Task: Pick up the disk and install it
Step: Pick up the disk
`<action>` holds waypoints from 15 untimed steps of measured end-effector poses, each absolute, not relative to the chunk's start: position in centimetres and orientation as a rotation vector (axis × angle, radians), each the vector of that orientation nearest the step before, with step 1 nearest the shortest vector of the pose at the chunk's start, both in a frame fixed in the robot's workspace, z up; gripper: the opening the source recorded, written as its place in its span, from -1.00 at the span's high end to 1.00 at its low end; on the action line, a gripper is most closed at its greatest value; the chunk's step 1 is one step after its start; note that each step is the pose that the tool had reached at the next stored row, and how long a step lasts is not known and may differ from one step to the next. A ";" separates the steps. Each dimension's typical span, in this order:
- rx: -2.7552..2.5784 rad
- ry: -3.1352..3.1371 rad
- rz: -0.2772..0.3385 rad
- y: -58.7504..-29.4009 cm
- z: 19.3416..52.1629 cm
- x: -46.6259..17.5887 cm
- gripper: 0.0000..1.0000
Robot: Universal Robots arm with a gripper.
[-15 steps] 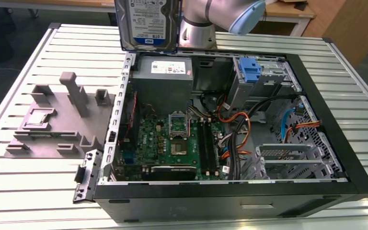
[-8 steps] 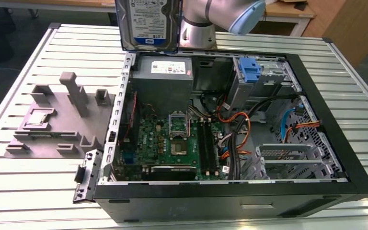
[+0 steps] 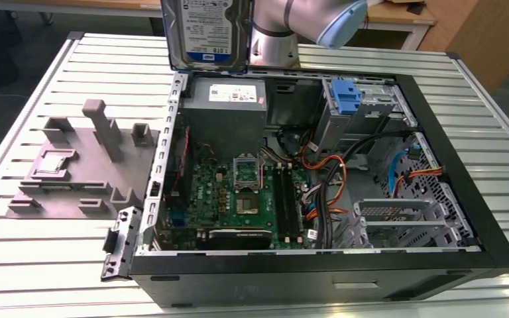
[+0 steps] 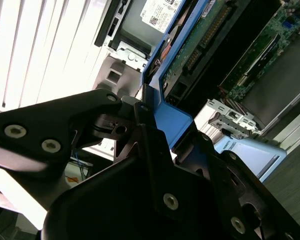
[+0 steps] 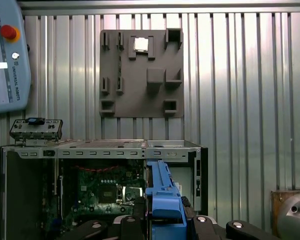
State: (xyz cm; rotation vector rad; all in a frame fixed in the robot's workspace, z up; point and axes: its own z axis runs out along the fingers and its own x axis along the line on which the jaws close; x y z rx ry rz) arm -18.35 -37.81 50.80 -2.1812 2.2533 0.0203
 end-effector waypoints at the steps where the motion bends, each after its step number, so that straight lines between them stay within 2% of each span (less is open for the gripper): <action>1: -2.181 2.253 0.020 -37.8 50.8 -18.3 0.26; 15: -2.181 2.253 0.020 -37.8 50.8 -17.8 0.26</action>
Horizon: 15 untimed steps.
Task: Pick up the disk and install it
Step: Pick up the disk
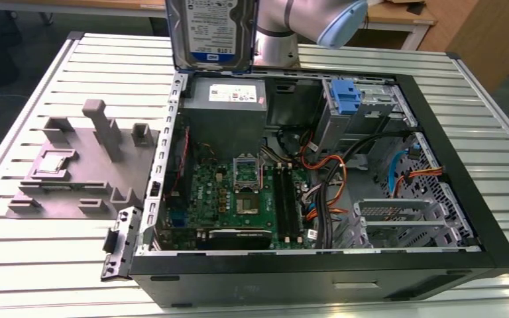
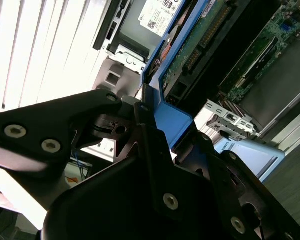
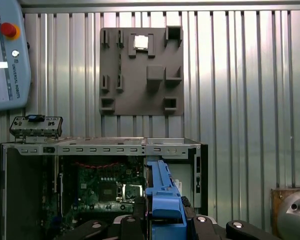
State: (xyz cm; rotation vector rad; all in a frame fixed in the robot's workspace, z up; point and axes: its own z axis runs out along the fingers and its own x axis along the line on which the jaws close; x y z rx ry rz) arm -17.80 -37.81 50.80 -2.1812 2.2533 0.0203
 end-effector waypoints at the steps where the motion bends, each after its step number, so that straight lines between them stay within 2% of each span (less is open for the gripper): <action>1: -2.181 2.253 0.020 -37.8 50.8 -17.8 0.26; 15: -2.181 2.253 0.020 -37.8 50.8 -17.3 0.26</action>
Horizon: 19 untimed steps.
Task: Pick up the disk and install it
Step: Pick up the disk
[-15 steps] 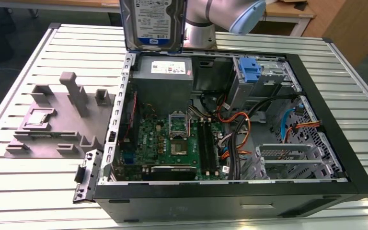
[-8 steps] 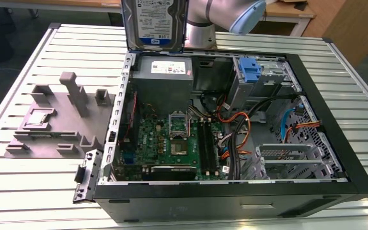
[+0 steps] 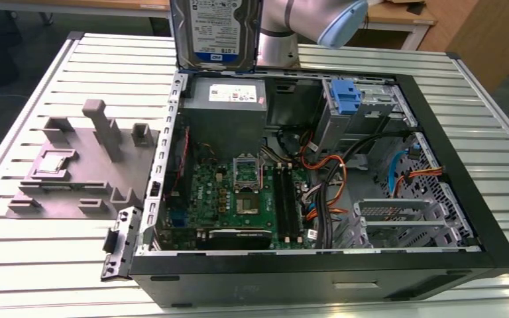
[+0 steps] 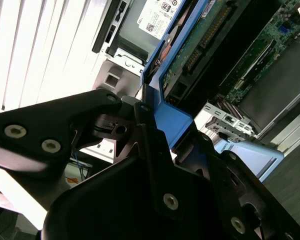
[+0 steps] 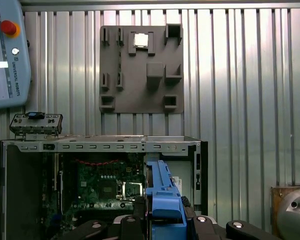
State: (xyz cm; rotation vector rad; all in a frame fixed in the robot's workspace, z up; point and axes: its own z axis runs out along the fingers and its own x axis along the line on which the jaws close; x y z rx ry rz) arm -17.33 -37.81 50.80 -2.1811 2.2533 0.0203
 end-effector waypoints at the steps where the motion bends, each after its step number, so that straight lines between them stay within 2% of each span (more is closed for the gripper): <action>1: -2.181 2.253 0.020 -37.8 50.8 -17.3 0.26; 19: -2.181 2.253 0.020 -37.8 50.8 -16.7 0.26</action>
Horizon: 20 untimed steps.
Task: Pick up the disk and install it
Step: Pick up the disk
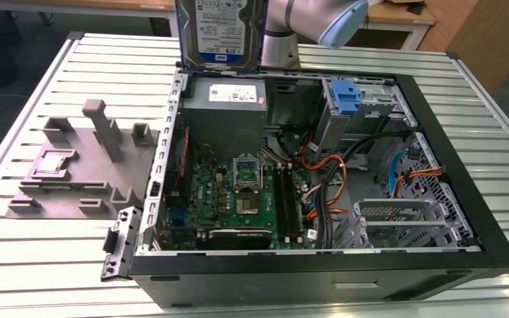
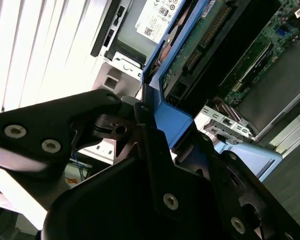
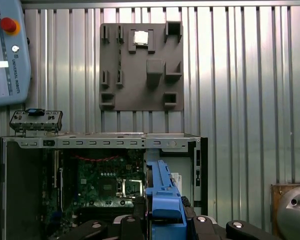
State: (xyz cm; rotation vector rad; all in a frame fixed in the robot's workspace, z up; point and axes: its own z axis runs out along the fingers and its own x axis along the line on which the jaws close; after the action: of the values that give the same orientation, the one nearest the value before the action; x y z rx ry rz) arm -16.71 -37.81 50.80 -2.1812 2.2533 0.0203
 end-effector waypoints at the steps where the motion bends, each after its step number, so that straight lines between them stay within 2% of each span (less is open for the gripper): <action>1: -2.181 2.253 0.020 -37.8 50.8 -16.7 0.26; 20: -2.181 2.253 0.020 -38.0 50.7 -16.0 0.26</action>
State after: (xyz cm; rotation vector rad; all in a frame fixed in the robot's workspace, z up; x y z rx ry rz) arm -16.01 -38.02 50.74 -2.1811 2.2533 0.0203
